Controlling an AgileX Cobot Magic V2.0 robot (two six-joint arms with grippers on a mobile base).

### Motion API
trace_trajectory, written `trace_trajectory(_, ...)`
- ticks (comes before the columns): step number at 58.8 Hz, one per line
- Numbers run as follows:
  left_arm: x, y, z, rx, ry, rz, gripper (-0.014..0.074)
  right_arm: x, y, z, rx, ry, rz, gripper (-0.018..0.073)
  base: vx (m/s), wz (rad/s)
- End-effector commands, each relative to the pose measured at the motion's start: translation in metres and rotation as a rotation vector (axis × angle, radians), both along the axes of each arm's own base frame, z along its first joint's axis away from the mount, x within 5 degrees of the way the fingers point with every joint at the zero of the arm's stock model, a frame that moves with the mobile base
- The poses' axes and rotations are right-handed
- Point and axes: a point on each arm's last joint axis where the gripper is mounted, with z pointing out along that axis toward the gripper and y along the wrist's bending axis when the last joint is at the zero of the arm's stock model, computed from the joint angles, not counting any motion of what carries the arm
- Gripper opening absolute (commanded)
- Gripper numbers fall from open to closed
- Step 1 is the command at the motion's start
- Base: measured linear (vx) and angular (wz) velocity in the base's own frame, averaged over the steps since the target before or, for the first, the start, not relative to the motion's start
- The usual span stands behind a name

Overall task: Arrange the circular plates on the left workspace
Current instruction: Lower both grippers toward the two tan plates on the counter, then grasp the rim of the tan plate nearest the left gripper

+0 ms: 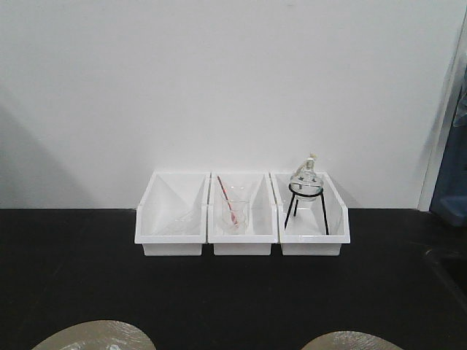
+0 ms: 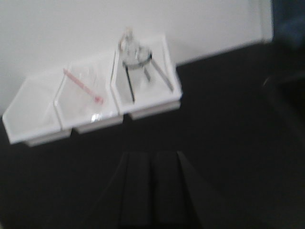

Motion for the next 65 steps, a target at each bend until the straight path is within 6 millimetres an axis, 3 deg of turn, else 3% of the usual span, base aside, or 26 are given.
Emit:
trace_trajectory(1,0.037,-0.018,-0.003,-0.082,0.149,-0.119,0.0003,0.024,0.016,0.004,0.11,0.047,0.156,-0.0003,0.0,0.0)
trace_trajectory(7,0.065,-0.044,-0.015,-0.178,0.3,-0.381,0.0003,0.042,0.038,-0.011,0.274,0.114,0.393,-0.0003,0.0,0.0)
trace_trajectory(14,0.093,-0.073,-0.025,-0.458,0.391,-0.695,0.0003,0.058,0.055,-0.023,0.487,0.138,0.584,-0.0003,0.0,0.0)
trace_trajectory(23,0.121,-0.078,-0.031,-0.783,0.393,-0.824,0.0003,0.064,0.049,-0.029,0.594,0.163,0.633,-0.0003,0.0,0.0)
trace_trajectory(33,0.134,-0.035,-0.037,-0.822,0.353,-0.699,0.0003,0.057,0.009,-0.024,0.672,0.165,0.634,-0.0003,0.0,0.0)
trace_trajectory(43,0.131,0.023,-0.047,-0.74,0.398,-0.531,0.0003,0.055,-0.037,-0.028,0.674,0.15,0.463,-0.0003,0.0,0.0)
trace_trajectory(55,0.115,0.083,-0.068,-0.605,0.533,-0.313,0.0003,0.054,-0.054,-0.037,0.567,0.161,0.392,-0.0003,0.0,0.0)
trace_trajectory(65,0.115,0.094,-0.076,-0.521,0.578,-0.212,0.0003,0.054,-0.057,-0.043,0.497,0.193,0.367,-0.0003,0.0,0.0)
